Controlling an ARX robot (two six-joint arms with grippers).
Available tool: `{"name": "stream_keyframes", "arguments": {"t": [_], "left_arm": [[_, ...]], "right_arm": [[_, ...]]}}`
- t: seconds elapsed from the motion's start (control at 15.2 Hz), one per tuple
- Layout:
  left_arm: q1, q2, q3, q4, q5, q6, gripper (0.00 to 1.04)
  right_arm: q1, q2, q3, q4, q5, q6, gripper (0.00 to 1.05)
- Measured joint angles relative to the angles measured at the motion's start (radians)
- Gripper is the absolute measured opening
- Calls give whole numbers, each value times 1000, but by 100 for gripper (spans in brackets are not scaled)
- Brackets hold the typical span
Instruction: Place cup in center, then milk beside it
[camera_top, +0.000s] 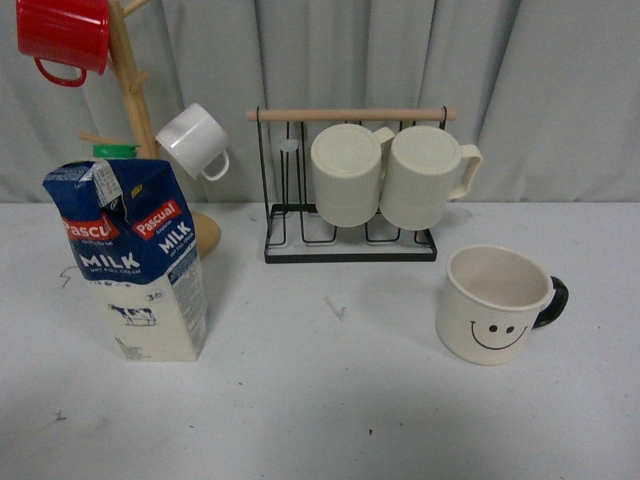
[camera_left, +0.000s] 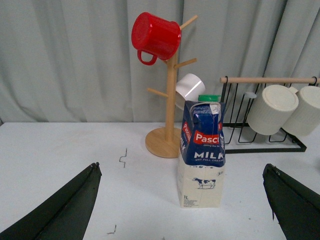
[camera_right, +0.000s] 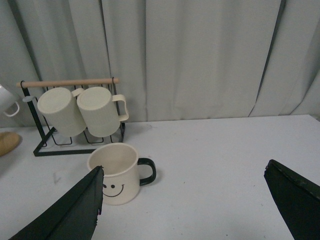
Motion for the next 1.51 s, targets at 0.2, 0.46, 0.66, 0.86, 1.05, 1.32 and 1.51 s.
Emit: {"name": "stream_keyframes", "arguments": {"t": [0.2,0.46,0.66,0.86,1.05,1.32,1.51], "left_arm": [[0,0,0,0,0,0,98],[0,0,0,0,0,0,98],[0,0,0,0,0,0,98],[0,0,0,0,0,0,98],[0,0,0,0,0,0,98],[0,0,0,0,0,0,98],[0,0,0,1,2,0,98]], "right_arm": [[0,0,0,0,0,0,98],[0,0,0,0,0,0,98],[0,0,0,0,0,0,98],[0,0,0,0,0,0,98],[0,0,0,0,0,0,98],[0,0,0,0,0,0,98],[-132,244,35,105,-214,91,98]]}}
